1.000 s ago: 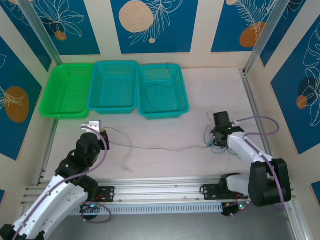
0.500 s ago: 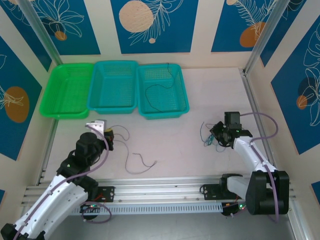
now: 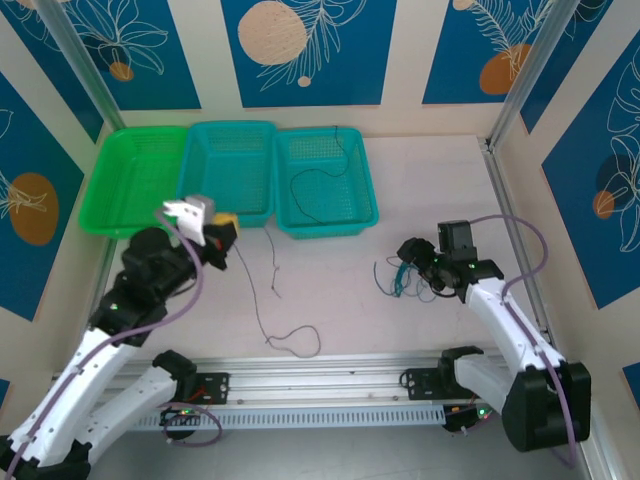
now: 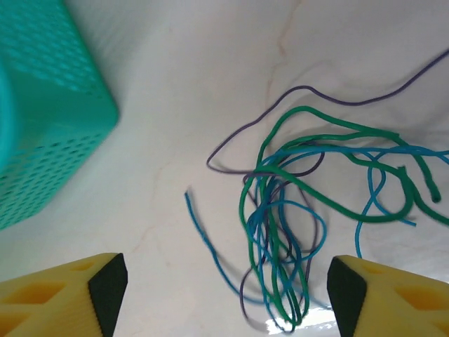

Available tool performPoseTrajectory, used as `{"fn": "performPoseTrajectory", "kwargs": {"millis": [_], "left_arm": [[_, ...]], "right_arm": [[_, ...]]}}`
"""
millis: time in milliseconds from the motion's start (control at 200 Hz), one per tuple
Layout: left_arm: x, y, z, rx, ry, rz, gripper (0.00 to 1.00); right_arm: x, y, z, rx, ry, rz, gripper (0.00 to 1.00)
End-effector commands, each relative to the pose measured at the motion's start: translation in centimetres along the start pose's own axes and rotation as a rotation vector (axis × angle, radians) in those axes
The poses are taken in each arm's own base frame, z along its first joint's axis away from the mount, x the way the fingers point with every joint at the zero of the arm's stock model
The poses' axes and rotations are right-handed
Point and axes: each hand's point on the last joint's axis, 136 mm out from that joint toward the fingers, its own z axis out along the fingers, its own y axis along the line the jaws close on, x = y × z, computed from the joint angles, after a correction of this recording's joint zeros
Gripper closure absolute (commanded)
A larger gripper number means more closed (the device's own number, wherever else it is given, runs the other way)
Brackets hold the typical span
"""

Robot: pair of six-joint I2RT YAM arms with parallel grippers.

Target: Untangle the cables

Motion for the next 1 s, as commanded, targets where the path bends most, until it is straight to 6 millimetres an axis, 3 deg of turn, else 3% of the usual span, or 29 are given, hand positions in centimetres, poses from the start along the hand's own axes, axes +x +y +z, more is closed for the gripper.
{"fn": "performPoseTrajectory", "kwargs": {"millis": [0,60,210,330,390,545,630,725,795,875,920,970,995], "left_arm": [[-4.4,0.9,-0.9,-0.101,-0.037,0.102,1.00],[-7.1,0.1,-0.5,-0.073,-0.083,0.107,1.00],[-13.1,-3.9,1.1,0.114,-0.171,0.082,1.00],[-15.7,-5.0,2.5,0.152,-0.182,0.096,1.00],[-16.6,-4.9,3.0,0.142,-0.188,0.104,1.00],[-17.6,-5.6,3.5,0.176,-0.195,0.092,1.00],[-17.9,-5.9,3.2,0.194,-0.202,0.077,1.00],[-18.1,-6.1,2.6,0.200,-0.201,0.080,1.00],[-18.1,-6.0,2.2,0.192,-0.196,0.086,1.00],[-18.1,-6.0,1.7,0.188,-0.199,0.092,1.00],[-18.1,-6.0,1.4,0.187,-0.204,0.092,1.00],[-18.1,-5.8,1.2,0.177,-0.208,0.092,1.00],[-18.0,-5.6,1.1,0.168,-0.208,0.092,1.00]], "right_arm": [[0.4,3.0,-3.0,-0.145,-0.013,-0.020,0.21],[0.8,5.4,-4.2,-0.262,-0.009,-0.065,0.20],[5.3,16.0,-9.8,-0.687,-0.019,-0.465,0.12],[10.0,22.1,-14.2,-0.892,-0.105,-0.789,0.05],[12.6,24.2,-14.9,-0.982,-0.142,-0.916,0.01],[16.0,28.2,-12.0,-1.023,-0.182,-1.065,0.00],[15.6,30.8,-9.5,-0.971,-0.261,-1.074,0.00],[12.9,33.0,-6.2,-0.832,-0.437,-1.053,0.00],[11.6,34.4,-4.9,-0.770,-0.516,-1.076,0.00],[11.6,35.6,-3.8,-0.757,-0.533,-1.099,0.00],[12.4,36.4,-3.4,-0.797,-0.503,-1.122,0.08],[13.1,36.9,-3.5,-0.834,-0.474,-1.126,0.27],[13.3,37.0,-3.7,-0.844,-0.464,-1.122,0.41]]}}
